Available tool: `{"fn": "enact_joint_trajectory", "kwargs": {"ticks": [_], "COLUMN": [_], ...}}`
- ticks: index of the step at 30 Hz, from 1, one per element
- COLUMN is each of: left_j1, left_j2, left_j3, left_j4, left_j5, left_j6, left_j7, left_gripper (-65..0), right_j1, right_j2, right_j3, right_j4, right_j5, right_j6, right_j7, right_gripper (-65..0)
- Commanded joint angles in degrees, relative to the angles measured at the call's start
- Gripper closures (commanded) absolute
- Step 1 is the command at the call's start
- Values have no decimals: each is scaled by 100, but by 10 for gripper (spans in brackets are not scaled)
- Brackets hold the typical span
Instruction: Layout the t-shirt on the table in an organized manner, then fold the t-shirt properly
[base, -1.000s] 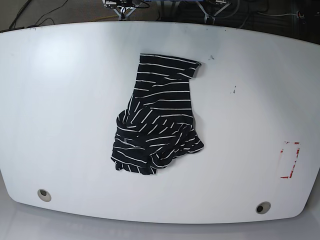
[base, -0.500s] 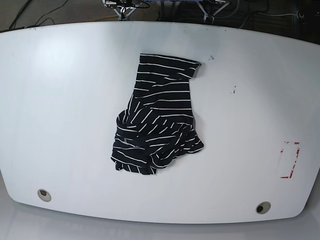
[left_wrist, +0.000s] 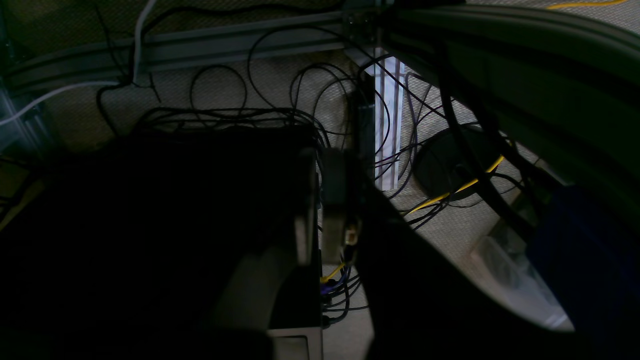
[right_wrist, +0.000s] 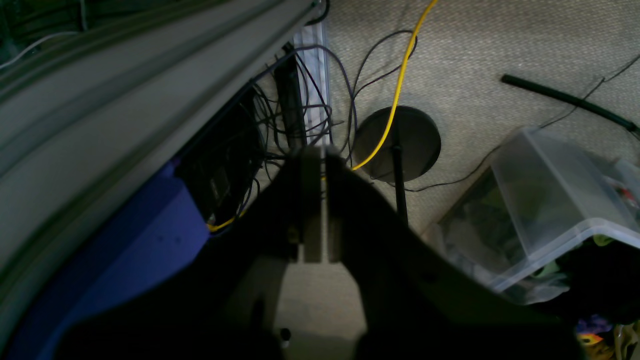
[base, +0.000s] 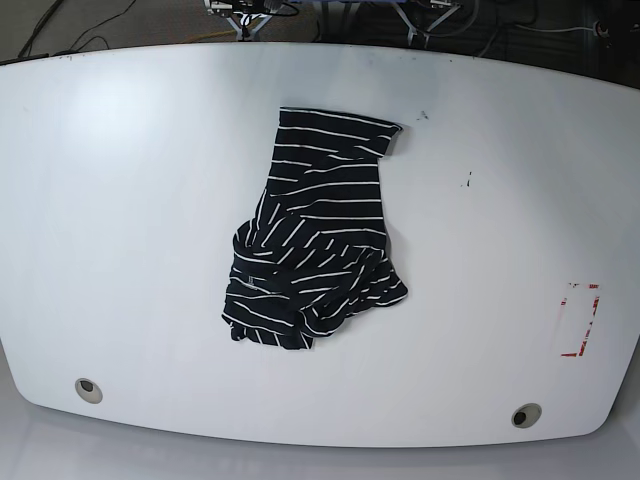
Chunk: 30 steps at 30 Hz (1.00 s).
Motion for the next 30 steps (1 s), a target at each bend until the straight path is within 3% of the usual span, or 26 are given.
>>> {"fn": "enact_joint_trajectory", "kwargs": {"ticks": [1,30], "left_j1": [54,27], "left_j2": [-33,-33], "left_j3": [20,20], "left_j4": [-1,-1], "left_j5": [22,5], "left_j6": [-23,-23], "left_j7": [-19,-19], "left_gripper": [-30,-31], "right_j1": [29,100], "right_j2": [-41,-24], "right_j3": [13,13], "right_j4": [-9,-1], "right_j5": [2,2], "right_j6": [16,16], "right_j7": [77,77], "right_gripper": [-16,-16]}}
